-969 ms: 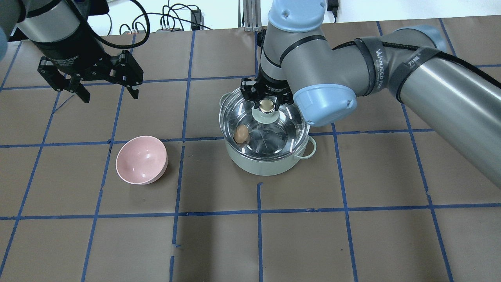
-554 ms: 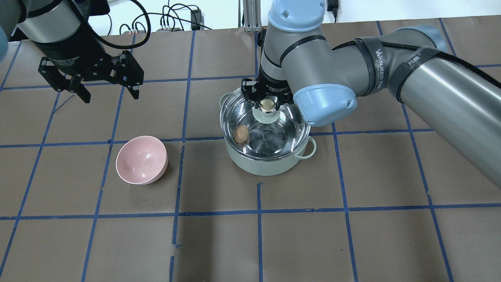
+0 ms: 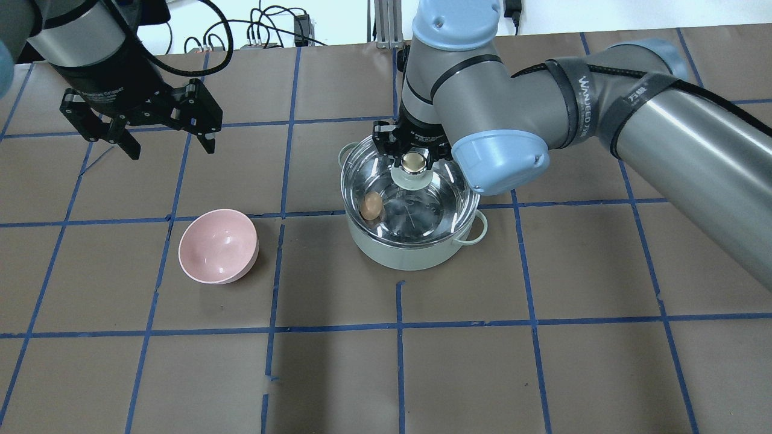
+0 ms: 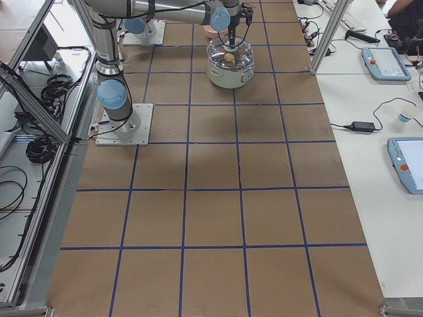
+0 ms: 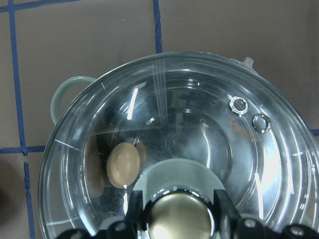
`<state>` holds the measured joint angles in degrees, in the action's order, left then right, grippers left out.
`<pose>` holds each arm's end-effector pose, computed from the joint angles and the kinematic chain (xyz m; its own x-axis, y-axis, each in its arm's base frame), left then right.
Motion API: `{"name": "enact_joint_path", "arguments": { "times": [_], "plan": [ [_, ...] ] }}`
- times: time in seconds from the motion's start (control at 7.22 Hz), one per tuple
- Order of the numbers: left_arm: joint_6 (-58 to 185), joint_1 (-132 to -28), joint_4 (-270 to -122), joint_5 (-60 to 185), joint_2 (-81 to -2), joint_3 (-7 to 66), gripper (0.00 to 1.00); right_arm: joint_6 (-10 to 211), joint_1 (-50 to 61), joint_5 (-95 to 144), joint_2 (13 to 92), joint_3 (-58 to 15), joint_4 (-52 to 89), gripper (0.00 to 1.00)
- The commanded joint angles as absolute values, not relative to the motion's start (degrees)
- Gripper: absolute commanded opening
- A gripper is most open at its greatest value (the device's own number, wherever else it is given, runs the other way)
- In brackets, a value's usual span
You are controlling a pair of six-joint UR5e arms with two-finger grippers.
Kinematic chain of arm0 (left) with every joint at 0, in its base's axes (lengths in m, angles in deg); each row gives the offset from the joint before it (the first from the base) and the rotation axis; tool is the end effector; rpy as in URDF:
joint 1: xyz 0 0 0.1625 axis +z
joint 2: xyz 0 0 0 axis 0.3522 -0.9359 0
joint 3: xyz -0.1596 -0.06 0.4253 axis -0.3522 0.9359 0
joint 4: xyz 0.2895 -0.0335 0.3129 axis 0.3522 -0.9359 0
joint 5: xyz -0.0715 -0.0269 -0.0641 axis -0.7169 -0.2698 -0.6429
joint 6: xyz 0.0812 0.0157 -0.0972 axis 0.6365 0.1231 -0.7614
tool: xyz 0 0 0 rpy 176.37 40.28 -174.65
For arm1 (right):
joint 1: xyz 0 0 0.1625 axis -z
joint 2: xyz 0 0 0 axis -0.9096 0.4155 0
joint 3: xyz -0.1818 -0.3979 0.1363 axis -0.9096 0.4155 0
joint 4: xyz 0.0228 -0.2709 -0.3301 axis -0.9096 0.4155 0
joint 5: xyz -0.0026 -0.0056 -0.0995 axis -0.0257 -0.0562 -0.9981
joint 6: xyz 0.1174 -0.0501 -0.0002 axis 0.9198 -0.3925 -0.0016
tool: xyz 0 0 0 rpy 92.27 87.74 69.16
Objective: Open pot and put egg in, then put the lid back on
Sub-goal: 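Lower the glass lid onto the pot with the right gripper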
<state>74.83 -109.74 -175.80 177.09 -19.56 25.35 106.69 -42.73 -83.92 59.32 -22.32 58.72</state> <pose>-0.1183 -0.4862 0.5303 -0.9954 -0.0758 -0.0590 -0.0764 0.9970 0.0088 0.3275 -0.5374 0.3777 -0.9890 0.0600 -0.1353 0.0762 0.9901 -0.1182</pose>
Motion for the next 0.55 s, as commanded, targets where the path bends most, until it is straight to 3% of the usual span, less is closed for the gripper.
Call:
{"name": "enact_joint_path", "arguments": {
  "times": [0.0,0.42],
  "plan": [
    [74.8,-109.7,-175.8,177.1,-19.6,25.4,1.0,106.7,-42.7,-83.9,59.2,-22.3,59.2,0.7],
    [74.8,-109.7,-175.8,177.1,-19.6,25.4,1.0,106.7,-42.7,-83.8,59.2,-22.3,59.8,0.73]
  ]
}}
